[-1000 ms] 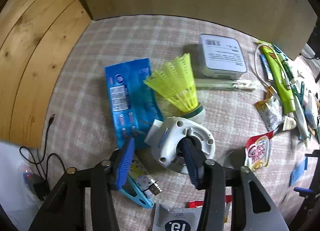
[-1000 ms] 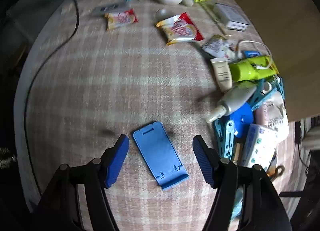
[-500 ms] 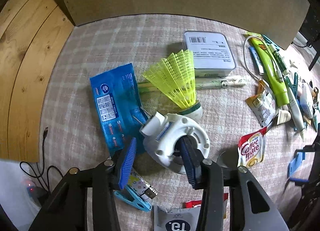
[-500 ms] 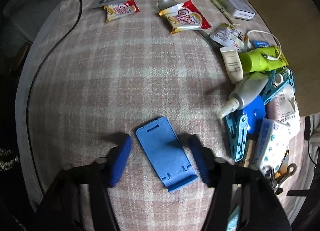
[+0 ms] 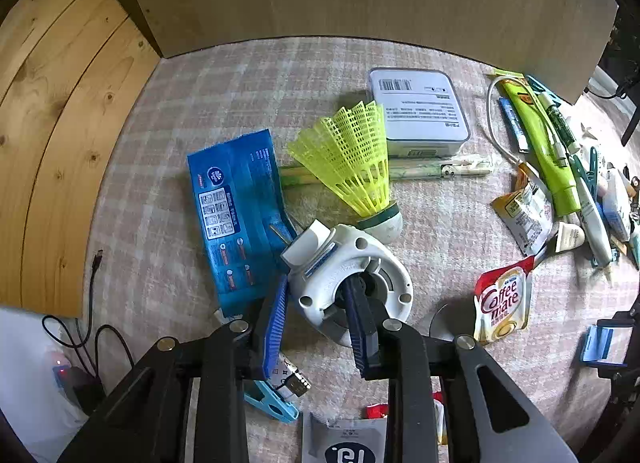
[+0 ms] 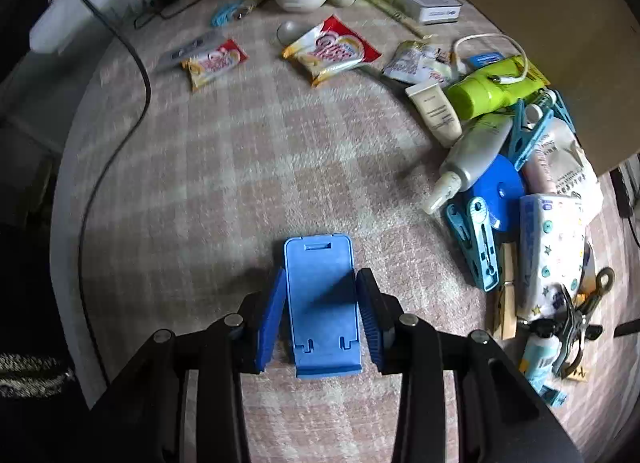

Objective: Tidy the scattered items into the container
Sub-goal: 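Carry the plug adapter and blue stand into the tray and release both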

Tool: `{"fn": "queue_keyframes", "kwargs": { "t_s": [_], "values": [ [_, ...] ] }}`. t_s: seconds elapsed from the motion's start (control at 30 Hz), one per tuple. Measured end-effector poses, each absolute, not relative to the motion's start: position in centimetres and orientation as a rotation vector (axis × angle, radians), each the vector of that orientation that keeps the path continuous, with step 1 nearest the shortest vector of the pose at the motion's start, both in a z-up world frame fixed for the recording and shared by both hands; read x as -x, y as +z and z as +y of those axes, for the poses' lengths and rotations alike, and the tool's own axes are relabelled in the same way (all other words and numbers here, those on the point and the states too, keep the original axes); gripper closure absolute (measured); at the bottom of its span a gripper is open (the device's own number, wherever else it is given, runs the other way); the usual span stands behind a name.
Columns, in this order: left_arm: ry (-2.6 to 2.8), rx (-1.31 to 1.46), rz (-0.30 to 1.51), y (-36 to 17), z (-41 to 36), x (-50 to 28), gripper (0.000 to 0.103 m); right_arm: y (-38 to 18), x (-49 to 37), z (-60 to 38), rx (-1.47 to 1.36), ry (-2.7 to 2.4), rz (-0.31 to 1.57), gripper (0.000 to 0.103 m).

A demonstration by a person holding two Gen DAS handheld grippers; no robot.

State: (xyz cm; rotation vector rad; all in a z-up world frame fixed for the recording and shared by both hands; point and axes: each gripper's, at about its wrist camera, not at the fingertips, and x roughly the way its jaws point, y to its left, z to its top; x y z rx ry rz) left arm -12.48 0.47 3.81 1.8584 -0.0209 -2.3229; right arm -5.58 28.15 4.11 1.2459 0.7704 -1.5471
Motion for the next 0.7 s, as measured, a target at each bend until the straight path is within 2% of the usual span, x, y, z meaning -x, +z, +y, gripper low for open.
{"fn": "queue_keyframes", "kwargs": {
  "t_s": [0.33, 0.7],
  "values": [
    [-2.367, -1.809, 0.003, 5.5, 0.4, 11.8, 0.079, 6.9, 6.2, 31.2, -1.259, -1.686, 0.688, 0.068],
    [-2.498, -1.749, -0.04, 10.6, 4.3, 8.9, 0.079, 11.6, 6.2, 36.4, -1.263, -1.85, 0.59, 0.068]
  ]
}}
